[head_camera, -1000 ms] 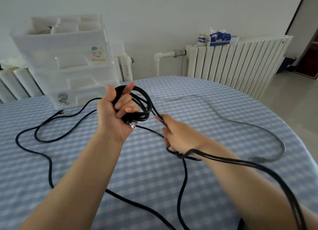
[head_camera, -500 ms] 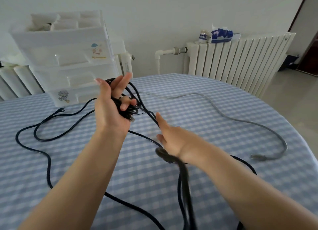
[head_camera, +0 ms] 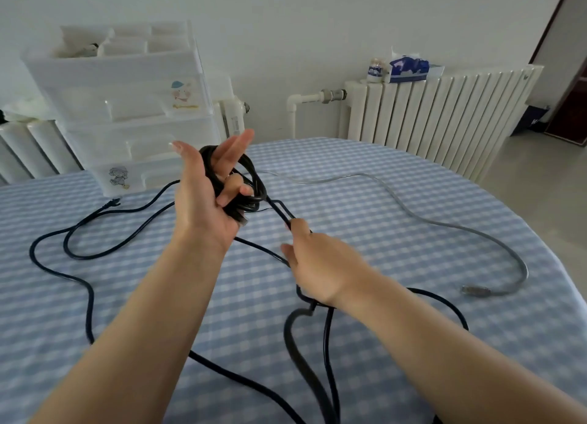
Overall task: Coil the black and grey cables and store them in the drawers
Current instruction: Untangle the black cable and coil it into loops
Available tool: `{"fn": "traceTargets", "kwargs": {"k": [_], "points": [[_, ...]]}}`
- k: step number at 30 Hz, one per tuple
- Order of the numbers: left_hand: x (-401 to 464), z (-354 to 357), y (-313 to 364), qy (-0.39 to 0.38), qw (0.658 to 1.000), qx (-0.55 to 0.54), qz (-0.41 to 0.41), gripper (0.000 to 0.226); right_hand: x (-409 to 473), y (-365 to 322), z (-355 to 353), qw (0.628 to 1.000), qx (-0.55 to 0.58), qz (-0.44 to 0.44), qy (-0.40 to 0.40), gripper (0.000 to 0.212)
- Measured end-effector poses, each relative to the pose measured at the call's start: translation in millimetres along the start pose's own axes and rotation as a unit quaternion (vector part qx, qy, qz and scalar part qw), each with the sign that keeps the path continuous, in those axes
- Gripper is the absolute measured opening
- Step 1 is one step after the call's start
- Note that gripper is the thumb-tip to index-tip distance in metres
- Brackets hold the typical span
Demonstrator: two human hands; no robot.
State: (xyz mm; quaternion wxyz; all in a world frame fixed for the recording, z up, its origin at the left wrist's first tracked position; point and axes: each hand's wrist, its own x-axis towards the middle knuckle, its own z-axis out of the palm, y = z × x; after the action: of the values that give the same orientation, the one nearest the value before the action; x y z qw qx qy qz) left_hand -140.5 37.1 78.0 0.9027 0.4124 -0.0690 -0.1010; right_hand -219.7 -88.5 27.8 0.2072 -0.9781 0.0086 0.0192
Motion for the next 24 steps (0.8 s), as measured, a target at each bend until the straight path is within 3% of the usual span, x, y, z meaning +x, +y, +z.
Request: {"fn": "traceTargets", "kwargs": {"k": [3, 7, 9, 12, 14, 18, 21, 24], "points": [[-2, 4, -9, 0.020, 0.995, 0.087, 0.044, 0.074, -5, -4, 0, 1.000, 0.001, -0.024, -0.016, 0.032], [-3, 0, -25, -0.021, 0.954, 0.239, 0.178, 0.068, -3, -6, -7, 0.987, 0.128, -0.053, -0.082, 0.042], [-5, -3, -31, -0.065, 0.916, 0.312, 0.244, 0.063, 1, -4, -9, 0.982, 0.158, -0.052, -0.084, 0.051], [-4, -9, -37, -0.109, 0.836, 0.437, 0.314, 0.044, 2, -1, -9, 0.984, 0.162, -0.048, -0.061, 0.049], [-1, -12, -42, -0.114, 0.773, 0.522, 0.342, 0.057, 1, 1, -11, 0.983, 0.169, -0.048, -0.053, 0.039], [3, -13, -46, -0.155, 0.647, 0.681, 0.306, 0.088, 0, 5, -23, 0.982, 0.169, -0.062, -0.056, 0.017], [7, -15, -46, -0.188, 0.598, 0.738, 0.251, 0.109, 0, 11, -25, 0.971, 0.222, -0.062, -0.063, 0.025], [11, -19, -46, -0.207, 0.580, 0.756, 0.222, 0.103, 2, 16, -25, 0.945, 0.312, -0.056, -0.087, 0.017]]}}
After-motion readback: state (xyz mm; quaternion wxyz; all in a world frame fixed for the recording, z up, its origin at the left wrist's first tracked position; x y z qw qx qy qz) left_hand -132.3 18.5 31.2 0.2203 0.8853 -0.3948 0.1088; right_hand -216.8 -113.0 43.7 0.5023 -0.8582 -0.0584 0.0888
